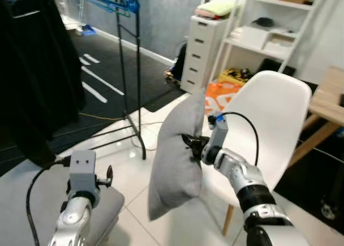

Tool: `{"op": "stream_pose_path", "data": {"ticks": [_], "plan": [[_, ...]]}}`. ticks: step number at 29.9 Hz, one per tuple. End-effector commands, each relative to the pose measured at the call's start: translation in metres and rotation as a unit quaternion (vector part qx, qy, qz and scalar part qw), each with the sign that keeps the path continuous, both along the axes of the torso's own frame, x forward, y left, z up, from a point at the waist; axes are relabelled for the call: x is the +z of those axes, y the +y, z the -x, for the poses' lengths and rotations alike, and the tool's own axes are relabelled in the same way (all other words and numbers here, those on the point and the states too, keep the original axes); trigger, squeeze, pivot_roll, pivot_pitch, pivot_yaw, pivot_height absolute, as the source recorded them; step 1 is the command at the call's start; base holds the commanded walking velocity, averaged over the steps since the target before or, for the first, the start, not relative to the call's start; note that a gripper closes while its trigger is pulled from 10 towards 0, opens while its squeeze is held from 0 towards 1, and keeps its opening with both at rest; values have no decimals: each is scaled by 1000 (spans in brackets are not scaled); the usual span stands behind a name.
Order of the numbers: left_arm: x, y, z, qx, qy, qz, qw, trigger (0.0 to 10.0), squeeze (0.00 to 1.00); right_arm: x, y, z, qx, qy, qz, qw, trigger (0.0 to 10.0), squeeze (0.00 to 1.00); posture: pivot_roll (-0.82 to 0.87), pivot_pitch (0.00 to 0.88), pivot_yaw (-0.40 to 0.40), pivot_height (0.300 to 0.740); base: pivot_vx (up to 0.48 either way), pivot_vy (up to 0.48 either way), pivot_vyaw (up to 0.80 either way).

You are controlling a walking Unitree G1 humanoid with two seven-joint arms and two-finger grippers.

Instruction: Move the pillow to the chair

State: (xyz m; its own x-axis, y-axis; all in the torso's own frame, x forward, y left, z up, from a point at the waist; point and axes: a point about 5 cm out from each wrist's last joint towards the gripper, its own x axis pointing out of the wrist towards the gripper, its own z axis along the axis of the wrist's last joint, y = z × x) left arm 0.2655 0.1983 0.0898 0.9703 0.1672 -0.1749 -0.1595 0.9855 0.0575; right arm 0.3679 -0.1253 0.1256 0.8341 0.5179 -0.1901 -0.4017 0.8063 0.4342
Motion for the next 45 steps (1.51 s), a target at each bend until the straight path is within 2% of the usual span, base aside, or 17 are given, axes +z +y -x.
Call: {"op": "stream_pose_path", "data": {"ticks": [1, 23, 30, 39, 45], "plan": [[-5, -1, 2, -4, 10, -2, 1000, 10000, 0, 11, 0, -2, -3, -29, -3, 1000, 10000, 0, -179, 18, -39, 701, 0, 0, -675], [-3, -5, -1, -10, 5, 12, 1000, 10000, 0, 12, -4, -2, -15, -28, 1, 1000, 10000, 0, -180, 30, -36, 701, 0, 0, -674], [-2, -5, -1, -9, 3, 14, 1000, 10000, 0, 17, 1, -3, -5, -30, -13, 999, 10000, 0, -179, 32, -36, 701, 0, 0, -673], [-2, -3, 1, -8, 5, 11, 1000, 10000, 0, 11, 1, 1, 6, -23, 4, 1000, 10000, 0, -178, 37, -38, 701, 0, 0, -675], [-2, -4, 1, -14, 8, 10, 1000, 10000, 0, 10, 0, 2, 2, -24, 6, 1000, 10000, 0, -182, 38, -36, 701, 240, 0, 0]]}}
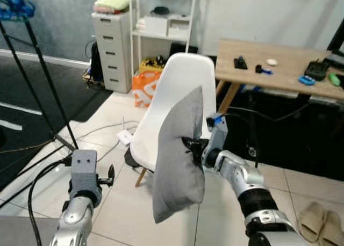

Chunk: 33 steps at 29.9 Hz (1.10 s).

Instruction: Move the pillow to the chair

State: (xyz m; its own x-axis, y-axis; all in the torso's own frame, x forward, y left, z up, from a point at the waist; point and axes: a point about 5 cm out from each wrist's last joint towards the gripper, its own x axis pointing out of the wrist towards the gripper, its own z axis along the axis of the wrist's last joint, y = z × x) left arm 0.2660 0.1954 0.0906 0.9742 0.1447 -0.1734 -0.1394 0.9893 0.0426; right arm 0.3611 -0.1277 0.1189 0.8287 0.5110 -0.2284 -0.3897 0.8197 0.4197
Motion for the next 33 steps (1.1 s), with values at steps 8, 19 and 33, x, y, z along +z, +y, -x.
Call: {"op": "stream_pose_path", "data": {"ticks": [8, 19, 33], "plan": [[-4, -3, 2, -10, 11, 3, 1000, 10000, 0, 18, 3, -5, 3, -38, -8, 999, 10000, 0, -180, 37, -36, 701, 430, 0, 0], [-4, -6, 1, -18, 10, 4, 1000, 10000, 0, 19, 3, -5, 10, -42, 5, 999, 10000, 0, -182, 27, -33, 701, 456, 0, -449], [-3, -8, 0, -23, 9, 4, 1000, 10000, 0, 16, 4, -4, 14, -37, 8, 999, 10000, 0, -185, 30, -29, 701, 454, 0, -545]]}}
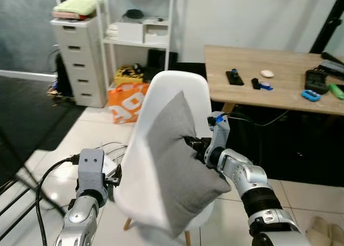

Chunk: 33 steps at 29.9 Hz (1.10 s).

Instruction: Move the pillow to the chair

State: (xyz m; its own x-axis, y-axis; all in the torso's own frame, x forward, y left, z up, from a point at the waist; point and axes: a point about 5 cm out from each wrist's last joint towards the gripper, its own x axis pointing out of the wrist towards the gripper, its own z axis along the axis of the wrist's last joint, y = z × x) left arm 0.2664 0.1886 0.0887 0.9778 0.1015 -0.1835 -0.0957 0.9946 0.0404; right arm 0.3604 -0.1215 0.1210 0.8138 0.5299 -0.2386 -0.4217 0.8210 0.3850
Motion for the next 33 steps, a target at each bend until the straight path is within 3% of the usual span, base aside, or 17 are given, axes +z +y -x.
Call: {"op": "stream_pose_path", "data": {"ticks": [1, 8, 13, 22, 25, 33], "plan": [[-1, -1, 1, 0, 5, 2, 1000, 10000, 0, 13, -2, -4, 3, -28, -7, 1000, 10000, 0, -185, 34, -30, 701, 416, 0, 0], [-2, 0, 1, 6, 7, 4, 1000, 10000, 0, 7, 6, 1, 46, -14, 6, 999, 10000, 0, -184, 39, -29, 701, 178, 0, 0], [-1, -1, 1, 4, 6, 3, 1000, 10000, 0, -9, 20, 17, 136, 21, 50, 989, 10000, 0, -183, 35, -30, 701, 0, 0, 0], [-1, -4, 1, 1, 6, 3, 1000, 10000, 0, -19, 28, 32, 200, 50, 50, 977, 10000, 0, -185, 32, -30, 701, 0, 0, 0], [-1, -5, 0, -1, 5, 3, 1000, 10000, 0, -24, 33, 46, 271, 70, 67, 958, 10000, 0, -182, 37, -29, 701, 0, 0, 0], [-1, -3, 2, 0, 7, 2, 1000, 10000, 0, -21, 26, 40, 246, 73, 73, 964, 10000, 0, -183, 45, -24, 701, 0, 0, 0]]}}
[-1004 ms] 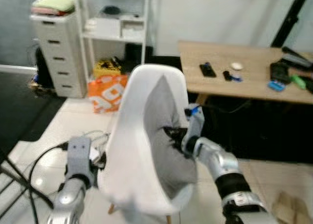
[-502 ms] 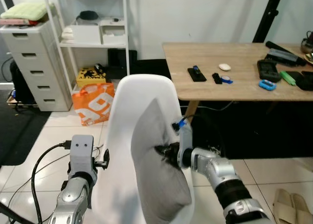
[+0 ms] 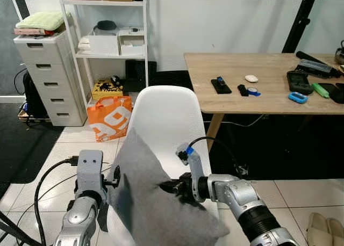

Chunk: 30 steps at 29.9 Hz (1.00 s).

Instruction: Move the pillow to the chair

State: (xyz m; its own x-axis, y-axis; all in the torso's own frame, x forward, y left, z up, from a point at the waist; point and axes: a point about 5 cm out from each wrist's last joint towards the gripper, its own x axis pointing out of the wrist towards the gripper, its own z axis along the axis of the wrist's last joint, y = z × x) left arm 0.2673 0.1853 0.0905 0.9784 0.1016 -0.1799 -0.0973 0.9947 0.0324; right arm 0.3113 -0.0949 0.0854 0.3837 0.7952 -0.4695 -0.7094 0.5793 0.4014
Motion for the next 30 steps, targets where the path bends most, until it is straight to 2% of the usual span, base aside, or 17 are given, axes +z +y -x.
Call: {"op": "stream_pose_path", "data": {"ticks": [1, 3, 7, 15, 16, 17, 19, 22, 24, 26, 28, 30], "plan": [[-3, 0, 3, -1, 9, -2, 1000, 10000, 0, 15, 0, -9, -8, -32, -7, 999, 10000, 0, -183, 45, -24, 701, 0, 0, 0], [-3, 0, 3, -1, 10, -2, 1000, 10000, 0, 16, -6, -15, -32, -41, 2, 999, 10000, 0, -183, 47, -20, 696, 0, 0, 0], [-2, 3, 4, -2, 11, -5, 1000, 10000, 0, 27, -27, -36, -125, -77, 4, 989, 10000, 0, -176, 56, -14, 676, 0, 0, 0], [0, 6, 4, -2, 10, -8, 1000, 10000, 0, 33, -43, -46, -189, -93, 6, 978, 10000, 0, -165, 64, -4, 656, 0, 0, 0], [0, 7, 5, -2, 10, -9, 1000, 10000, 0, 32, -50, -47, -209, -95, 18, 973, 10000, 0, -162, 66, -1, 651, 0, 0, 0], [0, 7, 5, -2, 10, -9, 1000, 10000, 0, 32, -50, -47, -209, -95, 18, 973, 10000, 0, -162, 66, -1, 651, 0, 0, 0], [1, 8, 6, -3, 11, -10, 1000, 10000, 0, 28, -64, -48, -243, -95, 46, 964, 10000, 0, -161, 71, 6, 641, 0, 0, 0], [1, 9, 6, -3, 12, -11, 1000, 10000, 0, 25, -68, -47, -250, -93, 58, 962, 10000, 0, -161, 72, 7, 636, 0, 0, 0], [2, 9, 7, -5, 13, -13, 1000, 10000, 0, 15, -74, -44, -247, -87, 100, 960, 10000, 0, -160, 76, 11, 626, 0, 0, 0], [2, 9, 7, -5, 13, -13, 1000, 10000, 0, 15, -74, -44, -247, -87, 100, 960, 10000, 0, -160, 76, 11, 626, 0, 0, 0], [2, 10, 7, -6, 13, -14, 1000, 10000, 0, 5, -77, -40, -227, -76, 142, 960, 10000, 0, -159, 77, 11, 611, 0, 0, 0], [2, 10, 7, -6, 13, -14, 1000, 10000, 0, 3, -77, -39, -219, -73, 152, 961, 10000, 0, -159, 77, 11, 606, 0, 0, 0]]}}
